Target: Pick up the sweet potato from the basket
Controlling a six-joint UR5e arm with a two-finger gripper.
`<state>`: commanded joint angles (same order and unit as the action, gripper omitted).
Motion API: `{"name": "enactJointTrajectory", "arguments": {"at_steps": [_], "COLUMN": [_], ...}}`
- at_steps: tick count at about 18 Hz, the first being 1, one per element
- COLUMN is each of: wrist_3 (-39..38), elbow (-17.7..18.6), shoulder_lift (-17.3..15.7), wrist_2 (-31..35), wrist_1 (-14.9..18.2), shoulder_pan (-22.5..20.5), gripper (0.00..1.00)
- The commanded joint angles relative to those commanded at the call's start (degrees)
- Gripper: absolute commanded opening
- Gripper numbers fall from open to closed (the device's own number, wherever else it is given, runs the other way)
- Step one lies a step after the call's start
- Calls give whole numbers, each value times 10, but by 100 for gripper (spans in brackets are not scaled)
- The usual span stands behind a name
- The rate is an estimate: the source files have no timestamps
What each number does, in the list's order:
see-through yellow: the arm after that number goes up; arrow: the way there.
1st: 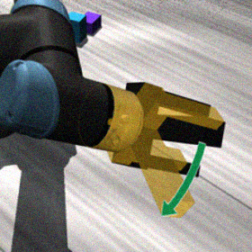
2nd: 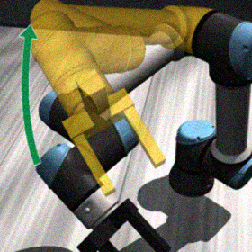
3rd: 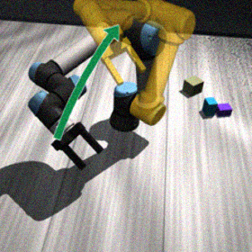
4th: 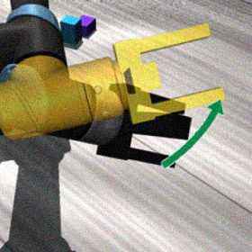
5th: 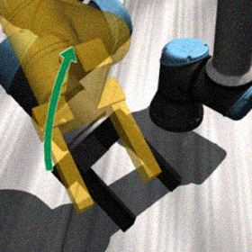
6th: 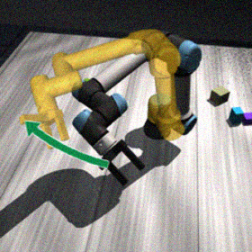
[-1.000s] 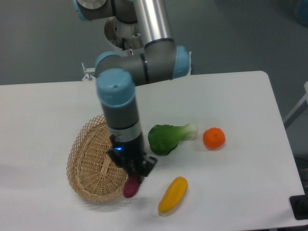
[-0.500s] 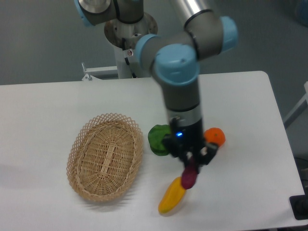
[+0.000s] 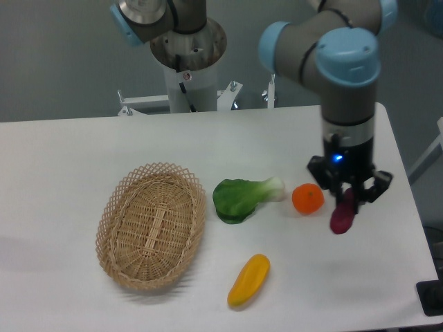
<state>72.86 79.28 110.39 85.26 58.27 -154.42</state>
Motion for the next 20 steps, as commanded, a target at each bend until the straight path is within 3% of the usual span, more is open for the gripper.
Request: {"name": "enactJointTrajectory", "arguments": {"at_steps": [20], "wrist_3": [14], "elbow": [-2], "shoulder_lift": [4], "wrist_2": [-1], "wrist_1": [7], "shoulder_pan": [-6], "gripper": [19]}}
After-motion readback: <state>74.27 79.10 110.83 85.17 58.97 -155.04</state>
